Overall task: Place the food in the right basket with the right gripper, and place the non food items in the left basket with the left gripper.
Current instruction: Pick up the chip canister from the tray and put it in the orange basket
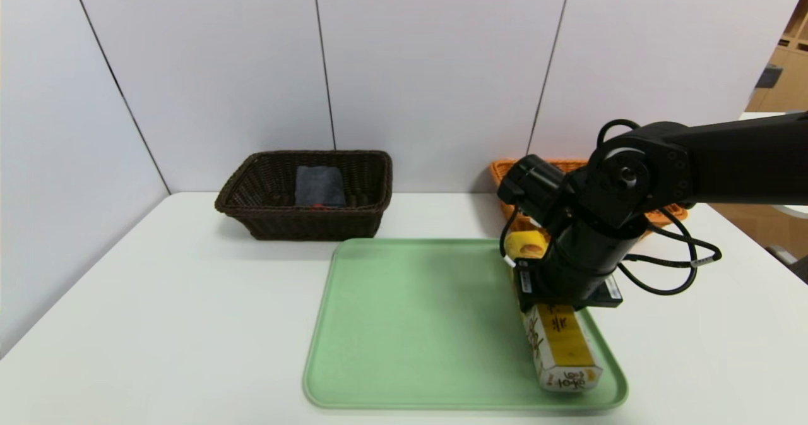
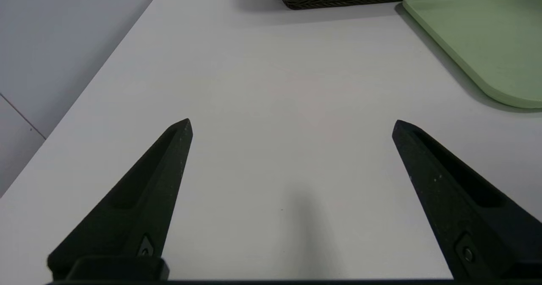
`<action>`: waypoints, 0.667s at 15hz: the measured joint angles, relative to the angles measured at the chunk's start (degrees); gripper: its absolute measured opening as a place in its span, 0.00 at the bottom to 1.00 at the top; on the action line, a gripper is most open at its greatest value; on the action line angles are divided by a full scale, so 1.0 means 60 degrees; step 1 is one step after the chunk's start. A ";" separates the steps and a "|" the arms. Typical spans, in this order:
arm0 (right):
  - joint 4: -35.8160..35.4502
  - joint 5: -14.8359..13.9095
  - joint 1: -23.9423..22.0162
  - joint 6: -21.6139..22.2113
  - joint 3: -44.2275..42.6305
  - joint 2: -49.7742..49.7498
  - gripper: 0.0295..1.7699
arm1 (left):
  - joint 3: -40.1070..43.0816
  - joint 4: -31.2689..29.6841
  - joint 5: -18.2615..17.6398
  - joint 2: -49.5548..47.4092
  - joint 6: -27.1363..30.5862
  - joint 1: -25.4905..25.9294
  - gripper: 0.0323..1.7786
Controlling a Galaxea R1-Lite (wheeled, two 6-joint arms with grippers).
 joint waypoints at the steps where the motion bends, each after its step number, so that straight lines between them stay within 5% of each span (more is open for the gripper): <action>1: 0.0018 0.0014 -0.0004 0.0008 -0.0026 0.0000 0.47 | 0.0000 0.0004 -0.0002 0.0000 0.0000 0.0000 0.95; 10: 0.0051 0.0589 -0.0244 -0.0106 -0.0504 -0.0006 0.47 | 0.0000 0.0004 -0.0002 0.0000 0.0000 0.0000 0.95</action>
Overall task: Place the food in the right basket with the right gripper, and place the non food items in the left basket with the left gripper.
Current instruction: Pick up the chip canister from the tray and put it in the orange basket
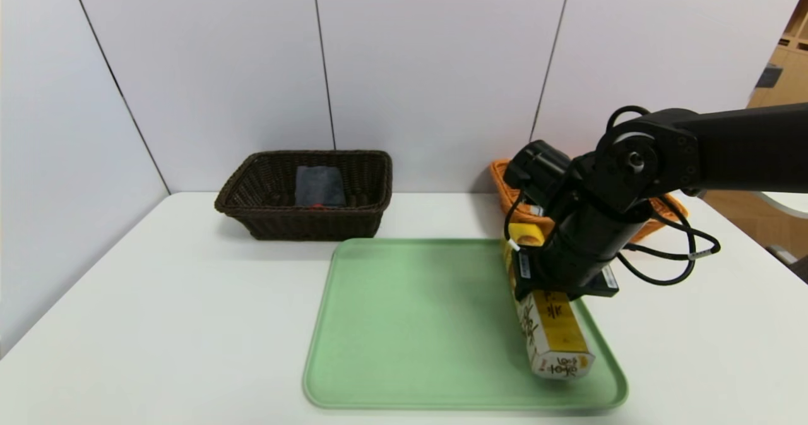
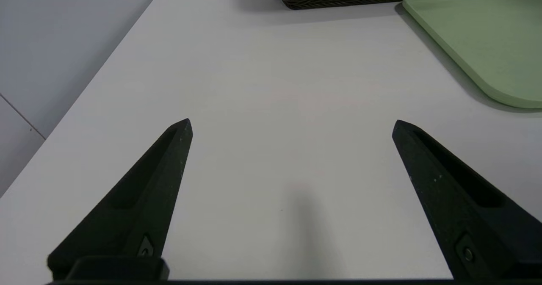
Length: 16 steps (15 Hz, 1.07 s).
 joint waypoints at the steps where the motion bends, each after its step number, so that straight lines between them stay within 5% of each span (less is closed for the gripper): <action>1: 0.0000 0.0000 -0.0018 0.0000 -0.0010 -0.0004 0.47 | 0.0000 0.0000 -0.0004 0.0000 0.0000 0.0000 0.95; 16: 0.0026 -0.0018 0.0189 0.0063 0.0536 -0.0904 0.47 | 0.0000 0.0000 0.0000 0.0000 0.0002 0.0000 0.95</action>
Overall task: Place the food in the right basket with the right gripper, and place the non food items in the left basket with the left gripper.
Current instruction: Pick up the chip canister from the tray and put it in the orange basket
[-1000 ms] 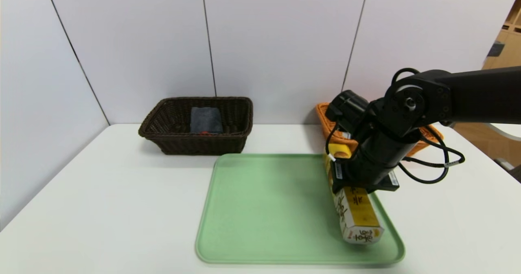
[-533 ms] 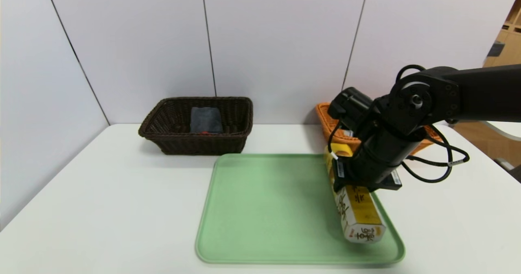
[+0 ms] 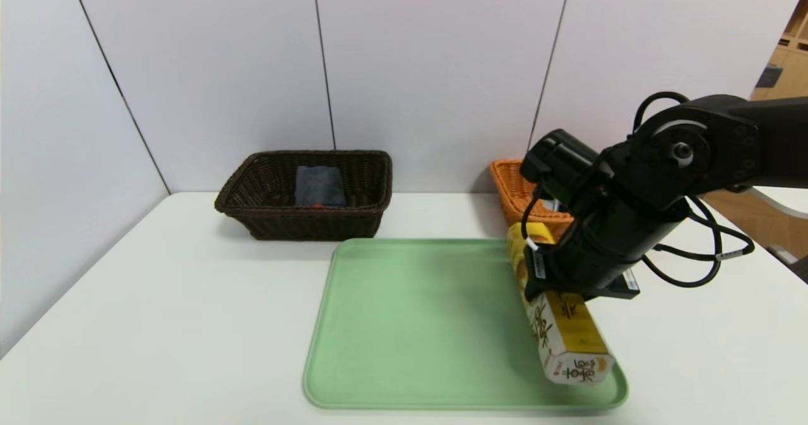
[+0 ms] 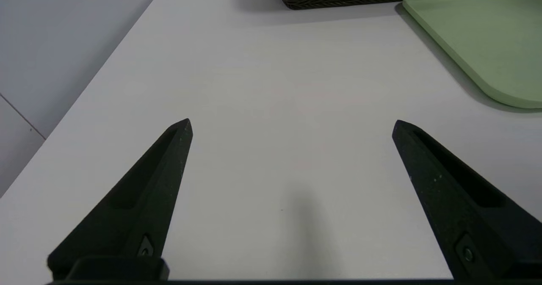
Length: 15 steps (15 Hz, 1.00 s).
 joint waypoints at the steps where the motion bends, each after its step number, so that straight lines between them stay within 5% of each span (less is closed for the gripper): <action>1: 0.0004 -0.0014 0.0049 0.0018 0.0069 -0.0102 0.47 | 0.0000 0.0000 0.0000 0.0000 0.0000 0.0000 0.95; 15: 0.0004 -0.0098 0.0573 -0.0051 0.1237 -0.1963 0.47 | 0.0000 -0.0004 0.0002 0.0000 -0.0002 0.0000 0.95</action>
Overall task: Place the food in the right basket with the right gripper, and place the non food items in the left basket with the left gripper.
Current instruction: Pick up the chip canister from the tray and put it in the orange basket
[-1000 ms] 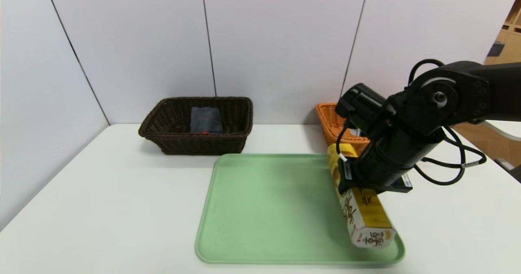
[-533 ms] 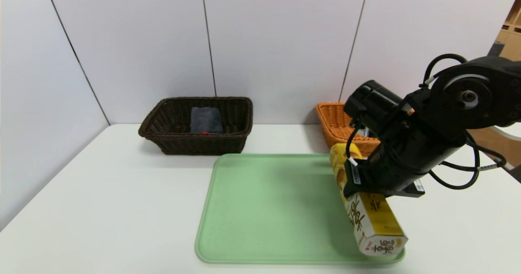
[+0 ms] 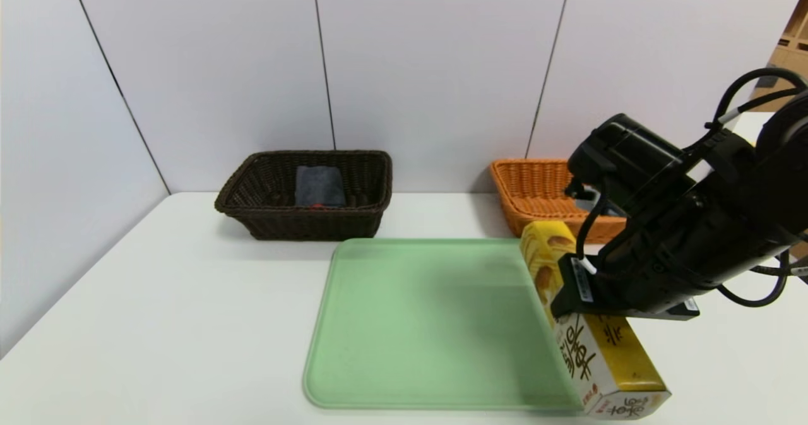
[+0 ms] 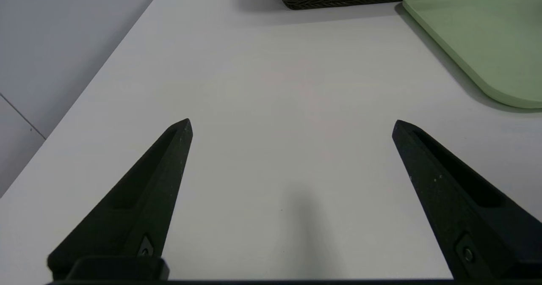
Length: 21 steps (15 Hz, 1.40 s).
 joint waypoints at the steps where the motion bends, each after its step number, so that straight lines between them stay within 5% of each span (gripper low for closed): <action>1: 0.0000 -0.0049 -0.0012 -0.0030 -0.0018 -0.0165 0.47 | 0.0000 0.0004 0.0000 0.0000 0.0006 0.0000 0.95; 7: -0.0012 -0.0179 -0.0805 -0.0506 -0.0735 -0.0542 0.47 | 0.0000 0.0000 0.0000 0.0000 0.0002 0.0000 0.95; 13: -0.0026 -0.0102 -0.2627 -0.1906 -0.1977 0.0091 0.47 | 0.0000 0.0000 -0.0002 0.0000 -0.0004 0.0000 0.95; 15: -0.0026 0.0041 -0.3371 -0.2879 -0.2414 0.0433 0.47 | 0.0000 0.0000 0.0000 0.0000 0.0002 0.0000 0.95; 19: -0.0026 0.1061 -0.4787 -0.5762 -0.3239 0.1132 0.47 | 0.0000 0.0000 -0.0002 0.0000 0.0000 0.0000 0.95; 21: -0.0026 0.1211 -0.5181 -0.7262 -0.3661 0.1461 0.47 | 0.0000 0.0000 -0.0002 0.0000 0.0002 0.0000 0.95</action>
